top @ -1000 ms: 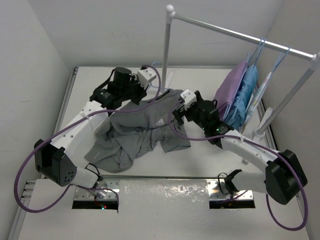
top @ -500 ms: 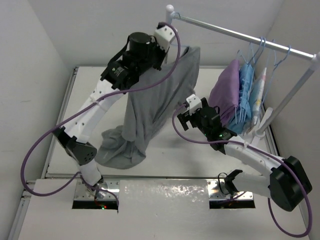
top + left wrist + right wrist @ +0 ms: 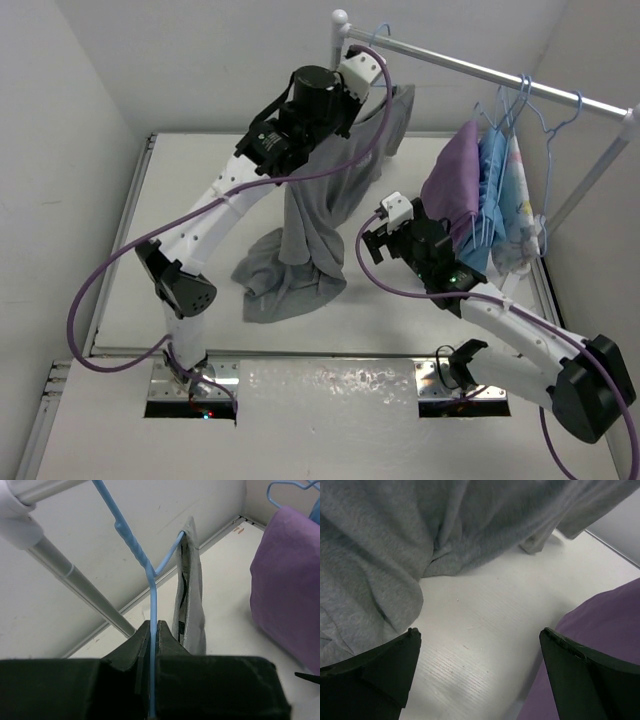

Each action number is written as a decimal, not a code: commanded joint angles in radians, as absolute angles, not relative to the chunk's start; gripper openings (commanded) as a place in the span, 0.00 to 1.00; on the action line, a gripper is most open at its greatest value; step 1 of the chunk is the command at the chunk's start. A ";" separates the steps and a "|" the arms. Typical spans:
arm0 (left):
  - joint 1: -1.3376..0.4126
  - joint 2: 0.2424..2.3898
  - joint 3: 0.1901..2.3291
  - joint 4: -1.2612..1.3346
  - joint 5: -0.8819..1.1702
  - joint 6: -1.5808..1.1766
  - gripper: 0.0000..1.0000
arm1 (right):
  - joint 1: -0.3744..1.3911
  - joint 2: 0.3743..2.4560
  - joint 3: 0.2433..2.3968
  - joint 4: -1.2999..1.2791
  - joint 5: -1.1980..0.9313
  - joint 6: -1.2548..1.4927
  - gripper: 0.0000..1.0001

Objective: Place the t-shirt on the hanger
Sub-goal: Place the hanger at the clothesline.

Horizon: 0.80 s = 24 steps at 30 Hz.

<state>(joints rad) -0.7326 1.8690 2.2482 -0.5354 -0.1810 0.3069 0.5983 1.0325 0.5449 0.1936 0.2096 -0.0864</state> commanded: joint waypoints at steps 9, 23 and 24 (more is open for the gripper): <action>-0.730 2.062 2.470 -0.344 -0.268 0.353 0.00 | 0.604 0.988 0.529 0.195 0.207 -0.098 0.99; -0.709 2.097 2.422 -0.420 -0.198 0.305 0.46 | 0.604 1.026 0.486 0.209 0.247 -0.069 0.99; -0.710 2.088 2.427 -0.435 -0.189 0.296 0.52 | 0.604 1.034 0.488 0.206 0.258 -0.064 0.99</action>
<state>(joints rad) -0.7143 2.1593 2.4199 -0.4164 -0.2314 0.3355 0.5983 1.0172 0.4938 0.1783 0.2161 -0.0898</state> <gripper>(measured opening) 0.466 0.986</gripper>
